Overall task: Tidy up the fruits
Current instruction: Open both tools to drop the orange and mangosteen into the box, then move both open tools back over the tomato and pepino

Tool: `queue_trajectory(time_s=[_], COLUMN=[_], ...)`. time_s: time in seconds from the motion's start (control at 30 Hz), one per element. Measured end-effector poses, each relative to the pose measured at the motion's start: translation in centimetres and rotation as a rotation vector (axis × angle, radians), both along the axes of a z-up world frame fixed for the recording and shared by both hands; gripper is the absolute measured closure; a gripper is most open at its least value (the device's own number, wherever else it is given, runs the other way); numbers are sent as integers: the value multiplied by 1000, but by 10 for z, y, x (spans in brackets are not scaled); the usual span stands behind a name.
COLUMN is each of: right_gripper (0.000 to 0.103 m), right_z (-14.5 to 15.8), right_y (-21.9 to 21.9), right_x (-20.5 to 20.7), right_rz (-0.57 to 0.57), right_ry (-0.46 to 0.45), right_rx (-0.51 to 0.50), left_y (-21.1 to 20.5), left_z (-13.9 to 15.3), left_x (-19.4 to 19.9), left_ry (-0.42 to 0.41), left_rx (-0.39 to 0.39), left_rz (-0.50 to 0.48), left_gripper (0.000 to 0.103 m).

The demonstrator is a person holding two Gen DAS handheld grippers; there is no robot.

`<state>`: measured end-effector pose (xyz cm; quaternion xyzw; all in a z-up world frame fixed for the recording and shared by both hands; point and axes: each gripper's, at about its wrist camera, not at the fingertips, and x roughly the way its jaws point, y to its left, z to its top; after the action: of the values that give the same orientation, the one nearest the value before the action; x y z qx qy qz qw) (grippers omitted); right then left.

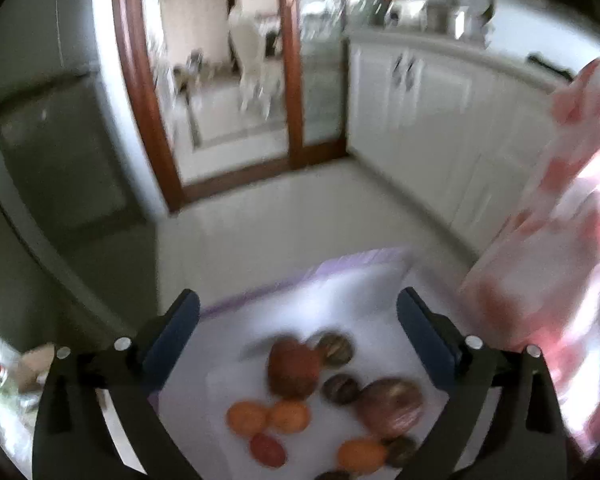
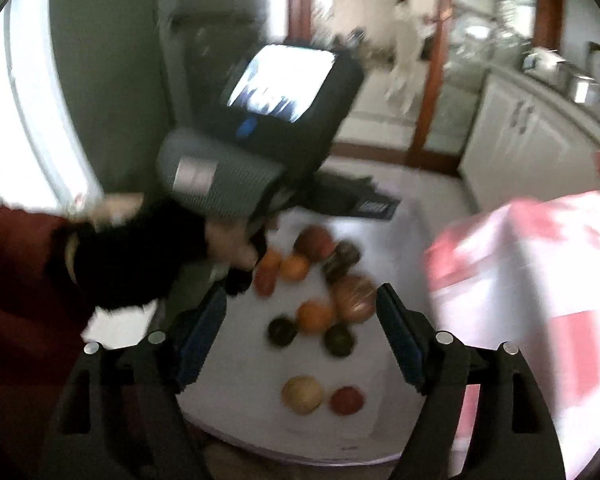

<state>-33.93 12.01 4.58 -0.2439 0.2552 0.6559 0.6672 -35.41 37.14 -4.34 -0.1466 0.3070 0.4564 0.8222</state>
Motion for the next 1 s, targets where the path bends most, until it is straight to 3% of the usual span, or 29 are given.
queue_trajectory(time_s=[0.2,0.33,0.4,0.57,0.7,0.8,0.9,1.0], right_gripper=[16,16,16,16,16,16,16,16], right_z=[77,90,86,81,64,51,38,28], right_y=[-84,-153,-185,-260,-298,-329,-363,-396], right_x=[58,100,122,188,240,283,310,320], right_rz=[-254,-488,-601,-917,-1054,-1130,-1210,-1295], right_ry=[-18,-64,-85,-135,-193,-170,-118,-39], right_rx=[253,307,310,258,141,90,120,215], left_y=[-63,-126,-157,-233,-286,-326,-356,-373], left_z=[61,94,105,129,125,113,103,94], left_x=[49,96,121,203,287,350,406,449], left_ry=[-118,-158,-177,-226,-162,-111,-111,-130], left_rx=[108,156,140,-22,-68,-71,-82,-130], left_rz=[-246,-488,-596,-830,-928,-957,-956,-926], left_gripper=[2,2,2,2,2,2,2,2])
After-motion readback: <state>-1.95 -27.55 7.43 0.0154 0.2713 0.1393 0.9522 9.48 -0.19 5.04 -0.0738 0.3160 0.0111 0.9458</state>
